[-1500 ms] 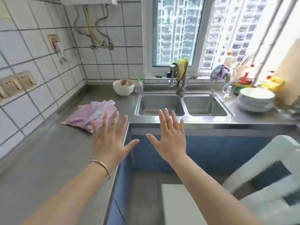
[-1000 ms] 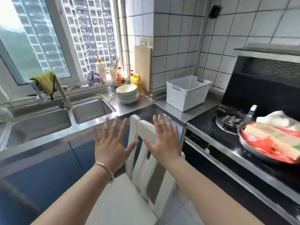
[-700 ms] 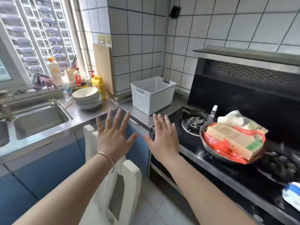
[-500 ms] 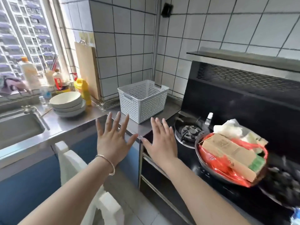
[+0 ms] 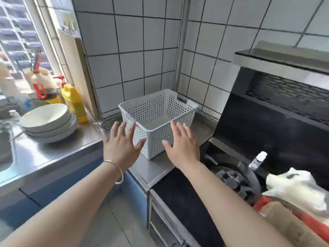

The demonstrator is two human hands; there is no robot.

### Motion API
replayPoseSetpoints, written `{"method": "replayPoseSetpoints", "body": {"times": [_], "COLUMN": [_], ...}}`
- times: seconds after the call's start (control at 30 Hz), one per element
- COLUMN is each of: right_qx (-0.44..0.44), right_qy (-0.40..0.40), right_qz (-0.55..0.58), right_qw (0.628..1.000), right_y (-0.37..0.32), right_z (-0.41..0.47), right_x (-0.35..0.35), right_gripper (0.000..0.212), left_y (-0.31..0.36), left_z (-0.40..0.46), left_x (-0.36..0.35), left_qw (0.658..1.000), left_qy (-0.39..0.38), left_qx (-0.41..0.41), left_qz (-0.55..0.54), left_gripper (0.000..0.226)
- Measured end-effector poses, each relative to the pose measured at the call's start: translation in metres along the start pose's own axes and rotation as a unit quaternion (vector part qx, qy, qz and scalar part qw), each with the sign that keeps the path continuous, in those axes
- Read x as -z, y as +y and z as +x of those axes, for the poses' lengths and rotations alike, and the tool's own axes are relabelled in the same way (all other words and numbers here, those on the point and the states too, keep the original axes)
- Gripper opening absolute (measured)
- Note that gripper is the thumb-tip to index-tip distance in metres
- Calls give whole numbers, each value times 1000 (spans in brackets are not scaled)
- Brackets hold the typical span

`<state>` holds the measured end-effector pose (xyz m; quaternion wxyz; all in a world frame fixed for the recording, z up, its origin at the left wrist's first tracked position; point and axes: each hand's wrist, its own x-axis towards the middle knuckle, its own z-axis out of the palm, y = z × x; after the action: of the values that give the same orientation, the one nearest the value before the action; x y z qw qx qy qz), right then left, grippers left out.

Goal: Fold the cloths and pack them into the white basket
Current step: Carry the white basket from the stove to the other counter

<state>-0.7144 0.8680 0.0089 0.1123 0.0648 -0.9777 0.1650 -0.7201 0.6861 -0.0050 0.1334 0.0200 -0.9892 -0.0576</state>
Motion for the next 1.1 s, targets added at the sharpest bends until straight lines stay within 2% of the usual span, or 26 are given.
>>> {"method": "replayPoseSetpoints", "body": {"times": [0.27,0.33,0.43,0.53,0.67,0.83,0.93,1.0,1.1], "right_qx": [-12,-19,-19,-35,-56,-112,-184,-212,-222], "right_qy": [-17,-31,-35,-38,-64,-87,-99,-122,-159], "right_qz": [-53,-55,-73,-67,-66,-12,18,34,61], "right_qw": [998,998,997,996,994,990,978,969,960], "right_y": [84,98,120,138,156,166,164,163,154], "right_z": [197,237,285,328,359,388,396,401,399], "right_x": [-33,-44,-55,-70,-91,-109,-111,-110,-103], "right_gripper": [63,62,60,57,53,45,32,32,39], "left_y": [10,7,4,-1,5,3,3,2,-12], "left_z": [139,161,180,196,200,207,213,214,210], "left_x": [-67,-78,-91,-107,-114,-129,-136,-135,-127], "left_qw": [988,979,953,924,893,861,817,795,785], "left_qy": [-59,-83,-100,-44,-2,17,23,29,49], "left_qx": [130,169,231,282,330,374,400,421,445], "left_qz": [-59,-82,-171,-255,-307,-345,-415,-436,-429], "left_gripper": [68,70,75,71,33,25,21,21,20]}}
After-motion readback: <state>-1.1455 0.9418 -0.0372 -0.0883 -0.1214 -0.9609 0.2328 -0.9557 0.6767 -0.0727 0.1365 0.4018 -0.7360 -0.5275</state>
